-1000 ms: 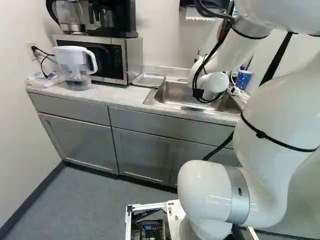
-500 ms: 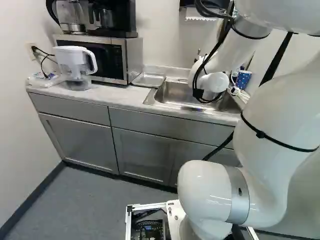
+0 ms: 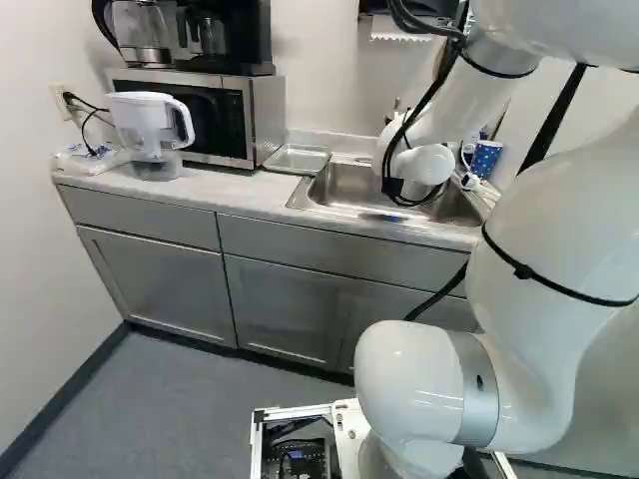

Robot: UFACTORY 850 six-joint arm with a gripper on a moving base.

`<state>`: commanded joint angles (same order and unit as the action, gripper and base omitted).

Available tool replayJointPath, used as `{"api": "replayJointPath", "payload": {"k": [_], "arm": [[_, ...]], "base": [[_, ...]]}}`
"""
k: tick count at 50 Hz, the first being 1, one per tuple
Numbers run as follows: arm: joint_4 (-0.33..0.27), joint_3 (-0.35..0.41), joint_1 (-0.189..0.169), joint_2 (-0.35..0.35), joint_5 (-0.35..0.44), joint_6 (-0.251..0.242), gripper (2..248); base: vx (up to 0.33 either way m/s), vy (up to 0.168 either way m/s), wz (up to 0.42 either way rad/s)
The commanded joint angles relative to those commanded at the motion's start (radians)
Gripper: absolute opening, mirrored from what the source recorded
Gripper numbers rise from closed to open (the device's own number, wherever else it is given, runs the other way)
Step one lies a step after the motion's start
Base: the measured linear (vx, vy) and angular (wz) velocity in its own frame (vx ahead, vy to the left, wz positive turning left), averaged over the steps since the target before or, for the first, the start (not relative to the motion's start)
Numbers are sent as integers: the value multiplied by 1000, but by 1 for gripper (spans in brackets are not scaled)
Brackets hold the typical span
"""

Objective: Rinse the cup and place it in the tray

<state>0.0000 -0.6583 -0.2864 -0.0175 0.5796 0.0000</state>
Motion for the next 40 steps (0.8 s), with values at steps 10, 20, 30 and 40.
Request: {"api": "replayJointPath", "payload": {"k": [10, 20, 30, 40], "arm": [[0, 2, 4, -2, 0, 0, 125], [0, 2, 4, -2, 0, 0, 125], [0, 2, 4, -2, 0, 0, 125], [0, 2, 4, -2, 0, 0, 125]], "base": [[0, 0, 0], [0, 0, 0], [0, 0, 0], [0, 0, 0]]}}
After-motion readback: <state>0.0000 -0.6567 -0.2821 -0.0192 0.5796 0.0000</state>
